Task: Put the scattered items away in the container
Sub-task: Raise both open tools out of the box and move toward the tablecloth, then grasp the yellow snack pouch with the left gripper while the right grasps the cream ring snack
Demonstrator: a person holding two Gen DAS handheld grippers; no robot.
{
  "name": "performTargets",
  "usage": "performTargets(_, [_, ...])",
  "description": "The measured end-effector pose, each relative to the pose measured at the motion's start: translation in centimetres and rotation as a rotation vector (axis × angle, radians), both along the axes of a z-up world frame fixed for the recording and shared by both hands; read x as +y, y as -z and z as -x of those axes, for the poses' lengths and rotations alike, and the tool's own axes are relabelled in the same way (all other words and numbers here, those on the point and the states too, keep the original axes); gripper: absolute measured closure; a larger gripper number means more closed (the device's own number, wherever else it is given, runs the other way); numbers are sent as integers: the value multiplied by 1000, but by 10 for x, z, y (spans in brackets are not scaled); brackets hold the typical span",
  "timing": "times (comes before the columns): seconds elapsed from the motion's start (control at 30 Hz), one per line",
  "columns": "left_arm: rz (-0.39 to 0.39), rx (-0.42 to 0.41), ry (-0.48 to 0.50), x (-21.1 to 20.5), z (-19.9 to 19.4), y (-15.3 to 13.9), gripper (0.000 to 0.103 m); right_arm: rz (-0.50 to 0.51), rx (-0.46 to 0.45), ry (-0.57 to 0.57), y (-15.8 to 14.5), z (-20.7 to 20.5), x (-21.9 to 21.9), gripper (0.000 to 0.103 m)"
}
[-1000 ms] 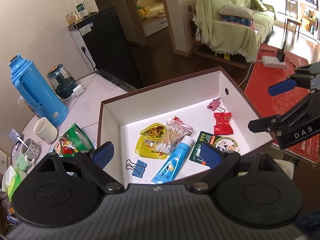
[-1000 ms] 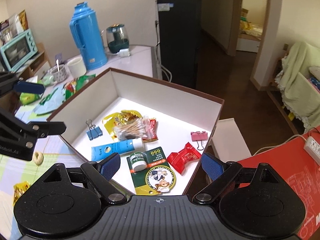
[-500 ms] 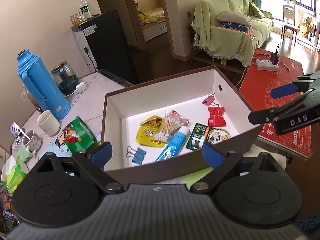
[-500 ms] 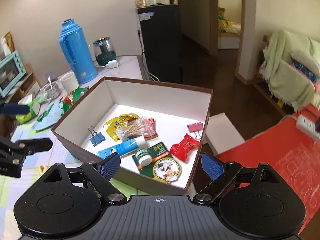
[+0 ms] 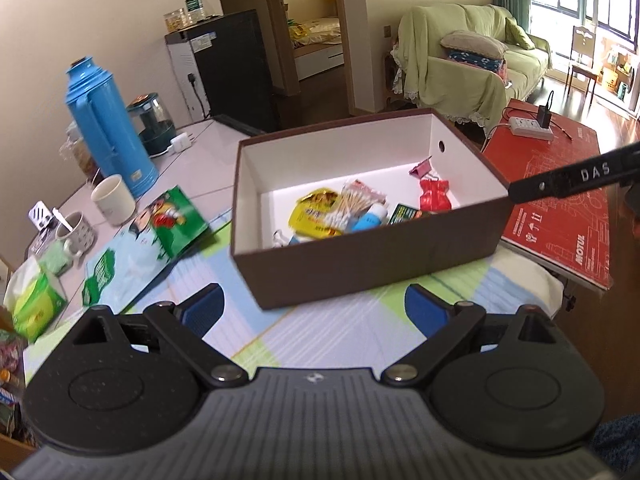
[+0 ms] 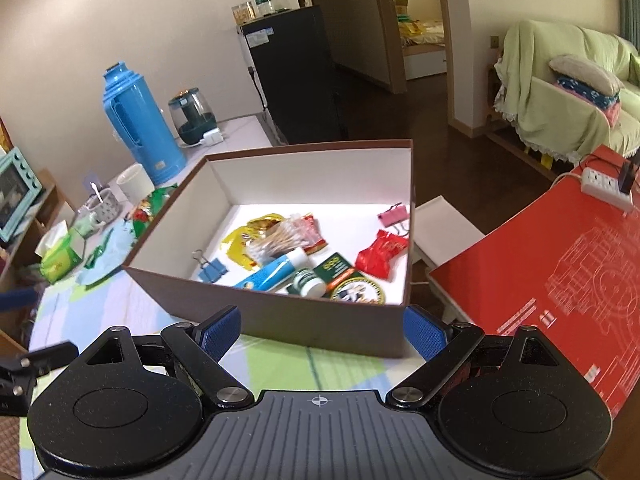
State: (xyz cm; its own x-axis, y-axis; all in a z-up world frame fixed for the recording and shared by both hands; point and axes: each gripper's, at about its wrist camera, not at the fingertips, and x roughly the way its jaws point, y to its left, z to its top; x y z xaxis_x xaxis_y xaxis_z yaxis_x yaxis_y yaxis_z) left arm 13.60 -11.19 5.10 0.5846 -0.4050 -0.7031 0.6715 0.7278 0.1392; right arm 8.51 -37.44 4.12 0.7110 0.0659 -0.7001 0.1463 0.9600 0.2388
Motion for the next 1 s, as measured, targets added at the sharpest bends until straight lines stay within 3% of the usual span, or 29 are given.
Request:
performTargets(0.33, [32, 51, -61, 75, 17, 28, 7, -70, -89, -21, -14, 23, 32, 12])
performTargets(0.37, [32, 66, -73, 81, 18, 34, 7, -86, -102, -23, -17, 25, 34, 10])
performTargets(0.4, [32, 82, -85, 88, 19, 39, 7, -98, -119, -28, -20, 27, 34, 0])
performTargets(0.47, [33, 118, -115, 102, 21, 50, 7, -130, -180, -32, -28, 33, 35, 0])
performTargets(0.6, [25, 170, -151, 122, 25, 69, 7, -218, -210, -15, -31, 32, 36, 0])
performTargets(0.83, [-39, 188, -148, 133, 34, 100, 7, -167, -71, -96, -6, 10, 67, 0])
performTargets(1.0, [-72, 201, -135, 138, 39, 120, 7, -51, 39, -191, 9, -6, 93, 0])
